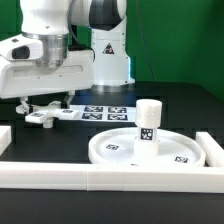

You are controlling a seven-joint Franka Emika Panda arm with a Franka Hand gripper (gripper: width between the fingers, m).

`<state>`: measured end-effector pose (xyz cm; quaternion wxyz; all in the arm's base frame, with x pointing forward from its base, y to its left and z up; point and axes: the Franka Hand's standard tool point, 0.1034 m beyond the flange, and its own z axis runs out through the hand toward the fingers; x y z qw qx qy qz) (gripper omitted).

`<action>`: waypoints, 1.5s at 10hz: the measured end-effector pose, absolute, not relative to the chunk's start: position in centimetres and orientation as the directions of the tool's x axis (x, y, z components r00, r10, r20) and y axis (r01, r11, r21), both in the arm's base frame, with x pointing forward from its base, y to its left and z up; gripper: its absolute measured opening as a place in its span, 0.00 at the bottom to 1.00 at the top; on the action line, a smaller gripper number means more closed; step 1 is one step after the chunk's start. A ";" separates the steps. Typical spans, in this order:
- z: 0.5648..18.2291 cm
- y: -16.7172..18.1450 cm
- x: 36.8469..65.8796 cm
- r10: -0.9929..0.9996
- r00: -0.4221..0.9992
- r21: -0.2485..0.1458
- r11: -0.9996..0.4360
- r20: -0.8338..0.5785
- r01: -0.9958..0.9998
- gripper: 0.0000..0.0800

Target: Assemble round table

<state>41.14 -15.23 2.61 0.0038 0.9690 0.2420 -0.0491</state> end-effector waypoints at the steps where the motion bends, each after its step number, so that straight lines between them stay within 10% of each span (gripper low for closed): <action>1: 2.6 -15.2 41.2 0.469 0.878 -0.016 -0.882 -0.097 0.470 0.77; 3: 2.7 -15.2 41.4 0.472 0.877 -0.014 -0.881 -0.094 0.473 0.55; 7: 4.1 -13.3 43.2 0.460 0.883 -0.021 -0.888 -0.090 0.460 0.55; 15: 14.5 -0.2 51.9 0.298 0.950 -0.029 -0.955 -0.091 0.296 0.55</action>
Offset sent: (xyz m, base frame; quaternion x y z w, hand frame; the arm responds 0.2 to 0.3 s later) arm 0.0072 0.0022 0.0073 -0.0053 -0.0015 -0.0129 0.9999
